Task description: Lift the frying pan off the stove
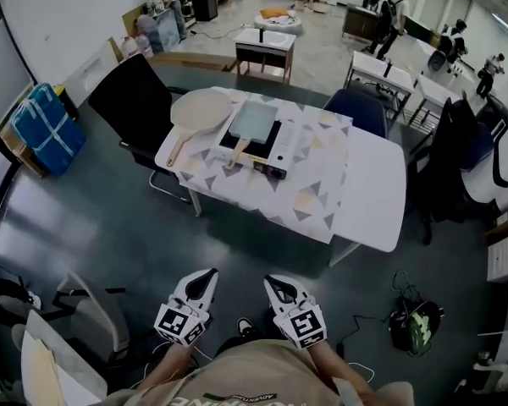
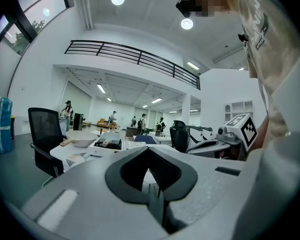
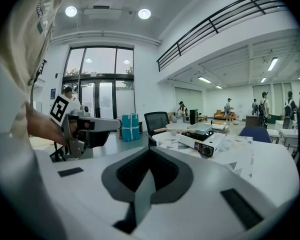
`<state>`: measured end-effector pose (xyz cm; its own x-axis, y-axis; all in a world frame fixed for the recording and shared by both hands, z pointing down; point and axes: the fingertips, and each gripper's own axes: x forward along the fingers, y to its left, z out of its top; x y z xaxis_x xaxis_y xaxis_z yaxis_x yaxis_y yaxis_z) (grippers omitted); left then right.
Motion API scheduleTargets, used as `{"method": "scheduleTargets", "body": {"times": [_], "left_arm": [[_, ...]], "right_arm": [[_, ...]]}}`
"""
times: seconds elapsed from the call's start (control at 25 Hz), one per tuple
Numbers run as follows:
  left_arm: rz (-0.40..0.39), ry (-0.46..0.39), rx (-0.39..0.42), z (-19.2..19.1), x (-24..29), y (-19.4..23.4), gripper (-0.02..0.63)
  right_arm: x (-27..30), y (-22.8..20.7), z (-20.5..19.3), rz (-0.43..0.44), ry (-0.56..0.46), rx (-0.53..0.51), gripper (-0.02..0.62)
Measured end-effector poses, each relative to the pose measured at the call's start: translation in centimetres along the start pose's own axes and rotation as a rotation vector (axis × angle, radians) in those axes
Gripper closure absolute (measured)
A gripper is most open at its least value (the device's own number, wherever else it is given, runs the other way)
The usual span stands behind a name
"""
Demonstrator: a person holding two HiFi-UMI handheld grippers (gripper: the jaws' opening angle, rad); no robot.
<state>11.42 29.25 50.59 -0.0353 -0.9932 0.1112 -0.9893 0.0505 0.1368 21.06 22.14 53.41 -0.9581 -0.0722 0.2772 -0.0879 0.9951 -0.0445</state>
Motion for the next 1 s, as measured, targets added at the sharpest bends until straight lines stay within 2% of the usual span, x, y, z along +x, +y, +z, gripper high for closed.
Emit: {"method": "scheduleTargets", "body": {"times": [0.2,0.52,0.72,0.84,1.0], "left_arm": [[0.026,0.011,0.005,0.4,2.1,1.1,0.607],[0.076,0.005,0.049,3.3,7.5,3.1,0.607],[0.121,-0.013,-0.028,3.3,10.2,4.3,0.606],[0.153,-0.016,-0.033,3.7,11.6,5.0,0.607],[0.178,-0.02,-0.052,4.1,12.7,5.5,0.607]], "right_arm": [[2.3,-3.0,0.0,0.026,-0.024,0.072,0.594],[7.1,-9.4,2.6,0.098,-0.078,0.014,0.594],[8.7,-11.1,2.0,0.171,-0.032,-0.096,0.594],[9.9,-11.9,1.6,0.214,-0.045,-0.07,0.594],[11.1,-13.1,1.6,0.228,-0.051,-0.005,0.594]]}}
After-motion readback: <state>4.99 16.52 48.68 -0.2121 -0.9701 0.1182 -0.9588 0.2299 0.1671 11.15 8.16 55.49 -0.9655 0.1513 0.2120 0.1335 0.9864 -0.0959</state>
